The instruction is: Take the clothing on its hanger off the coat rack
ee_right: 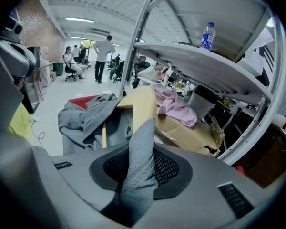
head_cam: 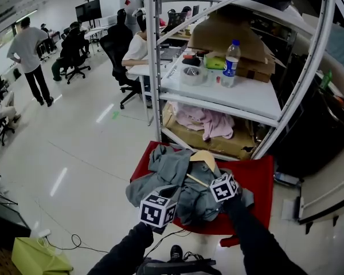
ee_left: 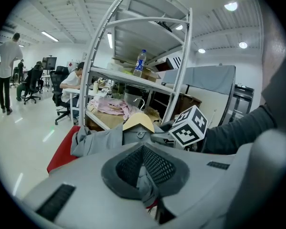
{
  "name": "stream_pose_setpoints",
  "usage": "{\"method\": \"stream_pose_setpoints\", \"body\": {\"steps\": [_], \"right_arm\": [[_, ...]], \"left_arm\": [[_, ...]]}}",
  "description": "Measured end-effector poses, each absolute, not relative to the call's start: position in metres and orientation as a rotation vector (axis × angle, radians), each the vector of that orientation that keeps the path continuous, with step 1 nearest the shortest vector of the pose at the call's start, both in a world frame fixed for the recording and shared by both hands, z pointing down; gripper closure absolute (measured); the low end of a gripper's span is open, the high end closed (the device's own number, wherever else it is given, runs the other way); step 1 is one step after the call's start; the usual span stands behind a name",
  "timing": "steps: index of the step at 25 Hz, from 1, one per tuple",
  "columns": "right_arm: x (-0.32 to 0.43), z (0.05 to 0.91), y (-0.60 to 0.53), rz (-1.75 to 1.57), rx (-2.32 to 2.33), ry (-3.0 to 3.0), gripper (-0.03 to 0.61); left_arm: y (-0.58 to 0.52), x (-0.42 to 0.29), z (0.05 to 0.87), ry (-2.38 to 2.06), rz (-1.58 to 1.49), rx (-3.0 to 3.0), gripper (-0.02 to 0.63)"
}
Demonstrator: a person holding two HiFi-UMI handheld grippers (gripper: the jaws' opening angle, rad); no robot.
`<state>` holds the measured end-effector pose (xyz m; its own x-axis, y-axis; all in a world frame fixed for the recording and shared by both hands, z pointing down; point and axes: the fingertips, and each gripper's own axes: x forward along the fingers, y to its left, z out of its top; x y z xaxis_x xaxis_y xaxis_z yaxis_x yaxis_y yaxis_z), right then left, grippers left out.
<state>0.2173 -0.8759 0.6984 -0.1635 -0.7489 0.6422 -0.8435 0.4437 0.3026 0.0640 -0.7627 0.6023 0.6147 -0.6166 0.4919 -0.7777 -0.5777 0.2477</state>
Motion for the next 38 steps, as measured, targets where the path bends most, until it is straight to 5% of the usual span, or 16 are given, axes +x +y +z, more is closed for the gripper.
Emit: {"method": "stream_pose_setpoints", "body": {"steps": [15,18,38], "right_arm": [[0.252,0.657,-0.859,0.087,1.495,-1.882,0.488],[0.241,0.635,-0.845,0.179,1.570,-2.027,0.578],[0.213,0.476,-0.727,0.486,1.607,-2.719,0.578]], "left_arm": [[-0.751,0.078,0.600,-1.092,0.497,2.411,0.607],[-0.749,0.075,0.595,-1.106,0.488,2.413,0.607],[-0.727,0.112,0.500,-1.134,0.373,2.587,0.607]]}}
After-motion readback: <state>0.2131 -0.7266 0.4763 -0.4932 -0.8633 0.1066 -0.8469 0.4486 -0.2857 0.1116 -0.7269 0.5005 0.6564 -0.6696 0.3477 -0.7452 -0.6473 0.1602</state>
